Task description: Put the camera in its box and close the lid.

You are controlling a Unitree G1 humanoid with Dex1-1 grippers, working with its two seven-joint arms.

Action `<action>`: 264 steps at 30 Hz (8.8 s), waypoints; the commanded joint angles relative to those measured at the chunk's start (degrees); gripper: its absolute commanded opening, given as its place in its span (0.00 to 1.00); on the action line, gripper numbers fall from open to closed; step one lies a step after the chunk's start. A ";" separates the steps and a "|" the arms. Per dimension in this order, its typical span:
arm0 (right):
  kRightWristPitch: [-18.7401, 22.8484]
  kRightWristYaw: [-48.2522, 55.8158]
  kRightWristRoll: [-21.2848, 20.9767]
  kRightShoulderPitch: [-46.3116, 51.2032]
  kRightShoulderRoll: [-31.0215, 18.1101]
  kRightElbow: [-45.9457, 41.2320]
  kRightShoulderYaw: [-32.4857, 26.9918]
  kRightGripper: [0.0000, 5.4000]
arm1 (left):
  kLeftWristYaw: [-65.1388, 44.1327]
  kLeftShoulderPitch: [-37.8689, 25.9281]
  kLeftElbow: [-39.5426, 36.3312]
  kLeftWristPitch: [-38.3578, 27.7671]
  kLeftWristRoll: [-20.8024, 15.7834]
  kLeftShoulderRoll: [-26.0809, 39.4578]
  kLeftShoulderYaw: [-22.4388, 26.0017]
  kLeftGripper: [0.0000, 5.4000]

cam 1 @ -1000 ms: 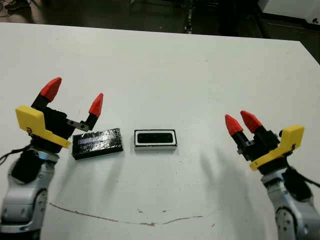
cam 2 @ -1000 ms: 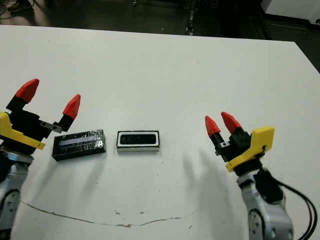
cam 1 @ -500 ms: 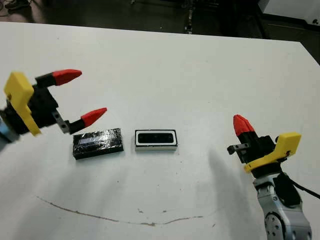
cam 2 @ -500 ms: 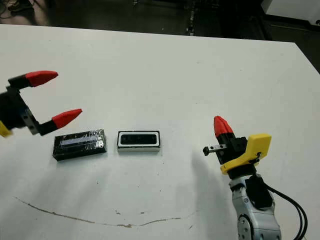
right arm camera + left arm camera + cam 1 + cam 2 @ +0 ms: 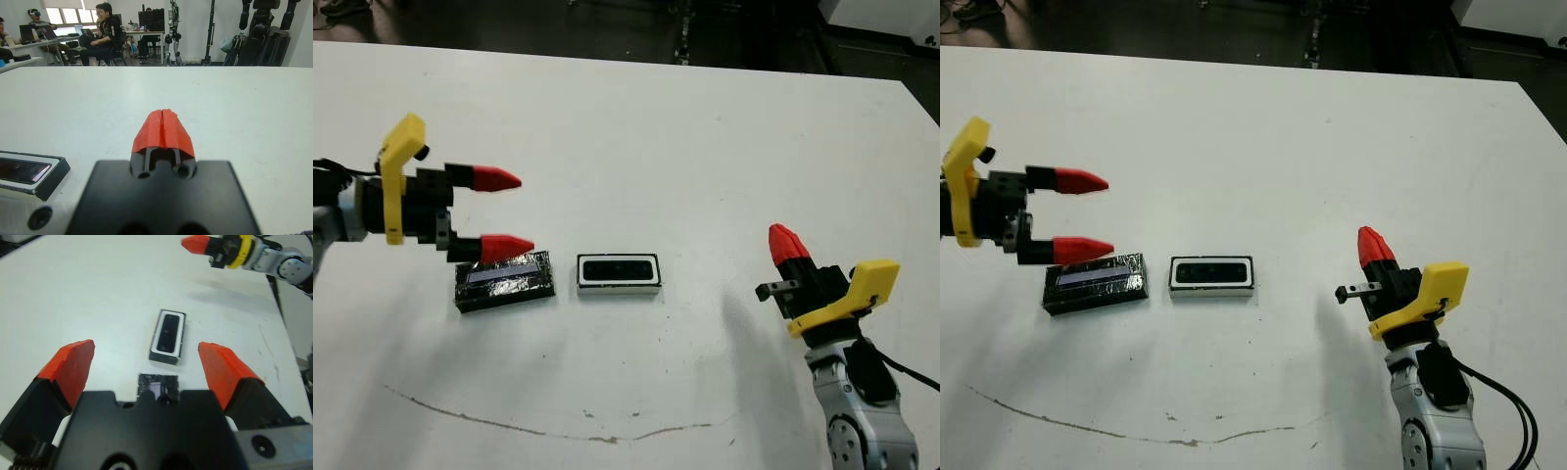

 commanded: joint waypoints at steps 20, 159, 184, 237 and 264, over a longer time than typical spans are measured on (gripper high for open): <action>0.84 -0.15 1.72 0.15 -0.81 0.41 -0.47 0.00 | 0.20 5.57 -1.83 -12.81 12.13 -0.26 -3.31 1.00; 3.18 -0.98 2.86 0.93 -1.33 -0.55 0.33 0.00 | -7.01 -7.04 26.79 -17.53 14.57 -24.87 -9.35 0.58; 3.49 -1.07 2.46 0.97 -1.38 -0.61 0.65 0.00 | 2.39 -3.94 18.85 -13.01 9.47 -24.58 -1.47 0.58; 3.39 -0.79 2.86 1.23 -1.44 -0.48 0.84 0.00 | 0.28 0.55 17.93 -6.52 13.91 -23.35 -11.62 0.58; 3.21 -0.98 2.63 1.03 -1.53 -0.49 0.81 0.00 | 18.51 8.06 8.87 -11.12 15.67 -31.10 -15.01 0.58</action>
